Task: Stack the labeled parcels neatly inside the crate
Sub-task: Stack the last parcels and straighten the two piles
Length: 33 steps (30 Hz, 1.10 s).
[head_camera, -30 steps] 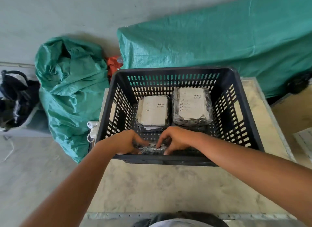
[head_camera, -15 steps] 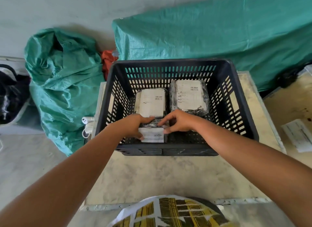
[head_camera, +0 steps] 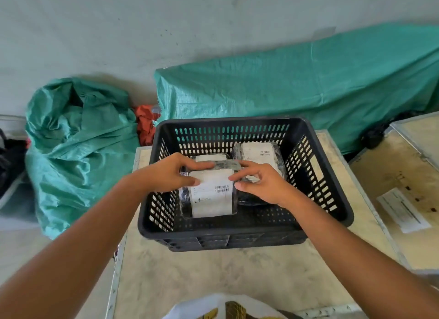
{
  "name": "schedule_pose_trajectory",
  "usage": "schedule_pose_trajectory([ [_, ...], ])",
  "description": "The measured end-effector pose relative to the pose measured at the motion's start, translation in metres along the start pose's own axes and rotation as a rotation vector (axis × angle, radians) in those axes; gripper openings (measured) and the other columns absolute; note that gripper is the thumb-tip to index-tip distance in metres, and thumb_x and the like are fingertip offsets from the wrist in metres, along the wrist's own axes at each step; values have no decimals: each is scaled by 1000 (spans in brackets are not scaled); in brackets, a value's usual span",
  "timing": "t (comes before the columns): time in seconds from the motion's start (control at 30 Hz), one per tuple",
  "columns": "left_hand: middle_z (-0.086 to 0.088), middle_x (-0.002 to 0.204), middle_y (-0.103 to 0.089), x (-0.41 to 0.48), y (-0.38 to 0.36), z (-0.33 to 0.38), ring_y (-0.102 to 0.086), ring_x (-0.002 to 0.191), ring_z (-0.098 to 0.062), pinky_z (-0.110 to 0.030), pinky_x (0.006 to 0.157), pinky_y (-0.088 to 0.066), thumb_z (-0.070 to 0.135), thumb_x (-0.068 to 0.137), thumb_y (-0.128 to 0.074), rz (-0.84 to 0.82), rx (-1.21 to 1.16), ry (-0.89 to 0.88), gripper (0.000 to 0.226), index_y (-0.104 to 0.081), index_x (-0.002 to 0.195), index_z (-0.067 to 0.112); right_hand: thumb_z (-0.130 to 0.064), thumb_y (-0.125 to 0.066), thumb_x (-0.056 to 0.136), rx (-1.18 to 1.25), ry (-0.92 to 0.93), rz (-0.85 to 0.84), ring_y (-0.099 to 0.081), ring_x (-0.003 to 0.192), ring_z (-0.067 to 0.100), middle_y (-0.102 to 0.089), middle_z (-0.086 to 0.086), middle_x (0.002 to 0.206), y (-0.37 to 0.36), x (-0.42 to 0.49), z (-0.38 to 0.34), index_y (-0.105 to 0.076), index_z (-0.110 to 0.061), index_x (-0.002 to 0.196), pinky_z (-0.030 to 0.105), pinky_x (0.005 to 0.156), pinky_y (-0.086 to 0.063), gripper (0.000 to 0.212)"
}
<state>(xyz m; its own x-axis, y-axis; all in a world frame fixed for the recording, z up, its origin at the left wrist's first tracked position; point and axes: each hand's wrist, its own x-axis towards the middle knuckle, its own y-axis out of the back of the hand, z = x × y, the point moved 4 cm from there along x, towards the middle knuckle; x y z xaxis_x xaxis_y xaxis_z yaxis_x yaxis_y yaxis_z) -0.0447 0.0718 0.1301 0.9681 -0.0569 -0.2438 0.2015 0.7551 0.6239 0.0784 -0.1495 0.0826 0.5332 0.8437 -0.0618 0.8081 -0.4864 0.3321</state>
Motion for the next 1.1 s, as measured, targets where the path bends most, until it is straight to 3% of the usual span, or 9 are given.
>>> schedule_pose_trajectory([
  [0.07, 31, 129, -63, -8, 26, 22, -58, 118, 10, -7, 100, -41, 14, 90, -75, 8, -47, -27, 59, -59, 135, 48, -13, -82, 87, 62, 35, 23, -43, 134, -13, -49, -24, 142, 1, -5, -12, -79, -51, 101, 17, 100, -49, 40],
  [0.17, 19, 130, -67, -18, 55, 46, -65, 119, -11, -36, 104, -50, 20, 90, -76, 15, -112, -29, 54, -62, 133, 48, -21, -85, 83, 70, 77, 29, -47, 138, 3, -52, -14, 148, 1, -4, -32, -77, -47, 113, 38, 104, -50, 41],
  [0.3, 6, 123, -73, -28, 81, 67, -63, 115, -42, -60, 94, -53, 35, 85, -80, 95, -178, -37, 47, -66, 128, 49, -26, -86, 80, 153, 193, 114, -47, 139, 0, -63, -8, 139, 14, 3, -66, -76, -45, 117, 34, 105, -52, 43],
  [0.4, 14, 124, -70, -31, 86, 77, -66, 116, -21, -49, 100, -53, 34, 87, -74, 284, -214, -117, 41, -68, 124, 51, -34, -84, 77, 209, 255, 152, -61, 129, 15, -69, -9, 132, 27, 6, -85, -75, -45, 120, 38, 106, -51, 45],
  [0.5, 8, 151, -46, -33, 77, 77, -37, 144, -7, -44, 117, -36, 21, 94, -71, 480, -149, -148, 58, -55, 133, 60, -21, -83, 83, 288, 283, 180, -65, 123, 12, -70, -11, 131, 39, 9, -93, -74, -41, 123, 30, 101, -53, 45],
  [0.57, 6, 162, -28, -32, 63, 73, -15, 153, -9, -51, 122, -22, 24, 91, -73, 459, -84, -112, 78, -33, 145, 64, -14, -84, 84, 376, 267, 185, -62, 126, 8, -69, -12, 134, 46, 13, -93, -74, -38, 124, 23, 99, -51, 48],
  [0.77, 9, 167, -12, -15, 34, 52, -11, 154, -14, -50, 123, -17, 37, 83, -80, 413, -74, -23, 108, 0, 148, 67, -12, -83, 82, 385, 166, 174, -54, 135, 8, -64, -9, 141, 48, 32, -84, -74, -39, 124, 34, 113, -43, 51],
  [0.93, 7, 155, -31, 9, 15, 19, -33, 138, -10, -22, 112, -26, 37, 88, -75, 348, -119, 84, 90, -15, 146, 70, -6, -78, 88, 366, 37, 182, -54, 134, 8, -64, -9, 141, 39, 54, -48, -74, -44, 121, 39, 116, -41, 51],
  [1.1, 17, 143, -42, 29, -6, -23, -37, 132, -3, -1, 100, -32, 16, 92, -73, 278, -211, 166, 82, -28, 155, 42, -4, -74, 92, 298, -129, 145, -52, 135, 22, -59, 0, 144, 21, 77, -1, -71, -44, 125, 47, 113, -44, 51],
])
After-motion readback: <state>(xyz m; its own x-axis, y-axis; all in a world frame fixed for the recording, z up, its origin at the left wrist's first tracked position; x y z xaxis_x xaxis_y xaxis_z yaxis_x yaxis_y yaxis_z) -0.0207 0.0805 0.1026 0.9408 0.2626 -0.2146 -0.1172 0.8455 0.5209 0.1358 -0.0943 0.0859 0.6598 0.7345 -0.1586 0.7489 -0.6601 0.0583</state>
